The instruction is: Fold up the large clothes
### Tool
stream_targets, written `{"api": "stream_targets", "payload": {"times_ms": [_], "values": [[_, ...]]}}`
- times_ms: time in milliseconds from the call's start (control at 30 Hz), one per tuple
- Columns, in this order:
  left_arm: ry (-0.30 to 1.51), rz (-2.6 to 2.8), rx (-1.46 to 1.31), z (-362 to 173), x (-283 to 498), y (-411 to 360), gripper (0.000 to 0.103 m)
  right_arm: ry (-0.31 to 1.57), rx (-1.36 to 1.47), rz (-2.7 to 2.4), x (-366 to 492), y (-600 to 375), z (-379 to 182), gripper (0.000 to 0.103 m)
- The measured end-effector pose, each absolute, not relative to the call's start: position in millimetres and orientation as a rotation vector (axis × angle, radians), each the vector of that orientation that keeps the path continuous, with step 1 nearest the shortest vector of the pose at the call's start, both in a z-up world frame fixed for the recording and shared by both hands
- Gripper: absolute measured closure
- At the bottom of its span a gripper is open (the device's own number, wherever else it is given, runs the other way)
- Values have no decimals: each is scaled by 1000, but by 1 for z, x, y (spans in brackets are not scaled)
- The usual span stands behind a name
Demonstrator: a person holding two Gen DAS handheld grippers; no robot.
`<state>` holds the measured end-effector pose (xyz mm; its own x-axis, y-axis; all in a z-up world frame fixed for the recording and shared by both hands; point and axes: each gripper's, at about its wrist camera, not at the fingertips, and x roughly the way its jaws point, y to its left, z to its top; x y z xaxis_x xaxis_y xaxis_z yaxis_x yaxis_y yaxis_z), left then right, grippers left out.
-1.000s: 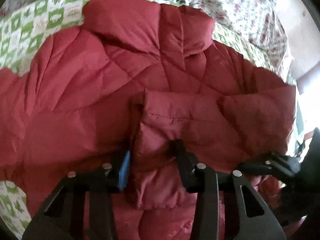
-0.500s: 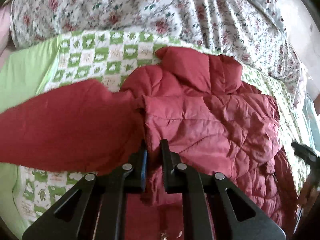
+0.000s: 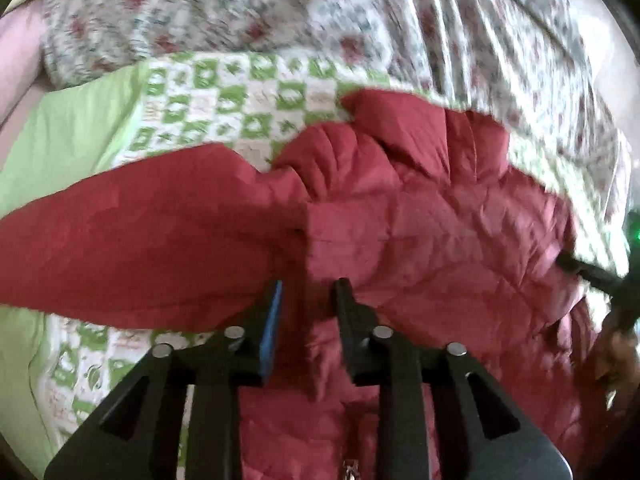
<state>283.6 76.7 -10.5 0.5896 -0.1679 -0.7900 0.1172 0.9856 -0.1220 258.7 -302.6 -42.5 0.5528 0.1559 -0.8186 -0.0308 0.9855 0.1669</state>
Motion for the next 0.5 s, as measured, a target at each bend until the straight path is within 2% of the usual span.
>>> {"api": "stream_targets", "payload": {"times_ms": [133, 267, 400, 500], "values": [[855, -220, -49, 8, 263, 67, 78, 970, 151, 41, 260, -312, -57, 50], [863, -358, -41, 7, 259, 32, 78, 959, 153, 27, 258, -313, -58, 50], [926, -359, 42, -23, 273, -2, 78, 957, 146, 27, 258, -314, -59, 50], [1012, -335, 15, -56, 289, -1, 78, 965, 171, 22, 255, -317, -57, 50]]}}
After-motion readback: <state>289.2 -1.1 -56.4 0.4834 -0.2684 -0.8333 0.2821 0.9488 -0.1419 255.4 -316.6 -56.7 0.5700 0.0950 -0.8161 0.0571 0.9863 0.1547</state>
